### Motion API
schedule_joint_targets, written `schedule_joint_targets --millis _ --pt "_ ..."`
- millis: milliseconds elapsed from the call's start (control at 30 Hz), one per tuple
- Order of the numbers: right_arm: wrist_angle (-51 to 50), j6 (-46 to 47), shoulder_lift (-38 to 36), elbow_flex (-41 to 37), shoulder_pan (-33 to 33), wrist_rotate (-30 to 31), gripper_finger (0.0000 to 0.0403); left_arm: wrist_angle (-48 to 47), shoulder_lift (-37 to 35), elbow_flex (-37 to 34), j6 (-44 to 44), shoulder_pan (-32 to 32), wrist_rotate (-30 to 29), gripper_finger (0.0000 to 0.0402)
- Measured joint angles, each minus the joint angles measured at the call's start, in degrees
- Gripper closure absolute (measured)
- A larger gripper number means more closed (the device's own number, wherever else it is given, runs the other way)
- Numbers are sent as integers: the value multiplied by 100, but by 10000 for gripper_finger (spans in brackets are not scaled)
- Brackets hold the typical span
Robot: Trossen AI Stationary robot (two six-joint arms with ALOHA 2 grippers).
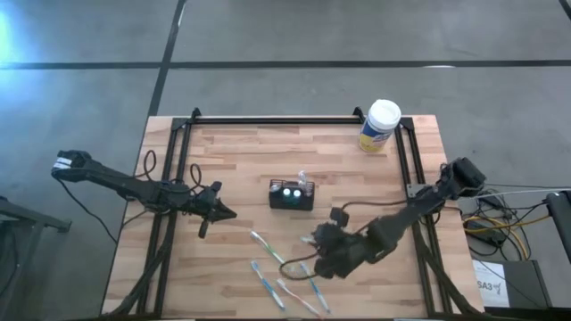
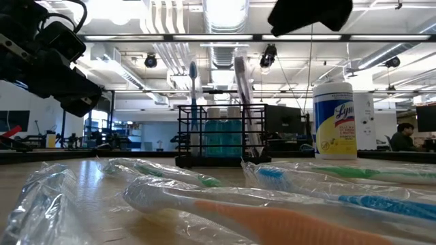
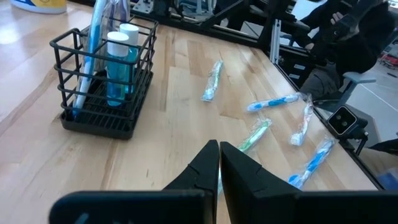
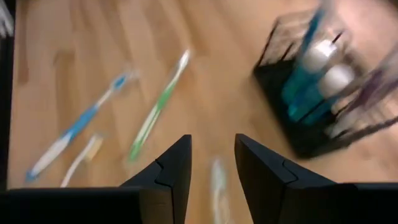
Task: Pick & Place toothbrushing station
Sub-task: Put the right blue toothbrush into the black mesh organizer
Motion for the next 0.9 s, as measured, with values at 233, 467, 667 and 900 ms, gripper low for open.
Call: schedule_joint_targets --millis 233,467,667,900 --pt "-723 875 1063 1079 69 -1185 285 34 1 0 158 0 0 383" --pt "-738 1777 1875 1355 66 -2157 288 25 2 0 185 0 16 383" --pt "-578 2219 2273 1392 69 -2728 287 -24 0 0 309 2 72 383" --pt "-416 2520 2443 1392 88 -2880 277 -28 1 0 319 0 74 383"
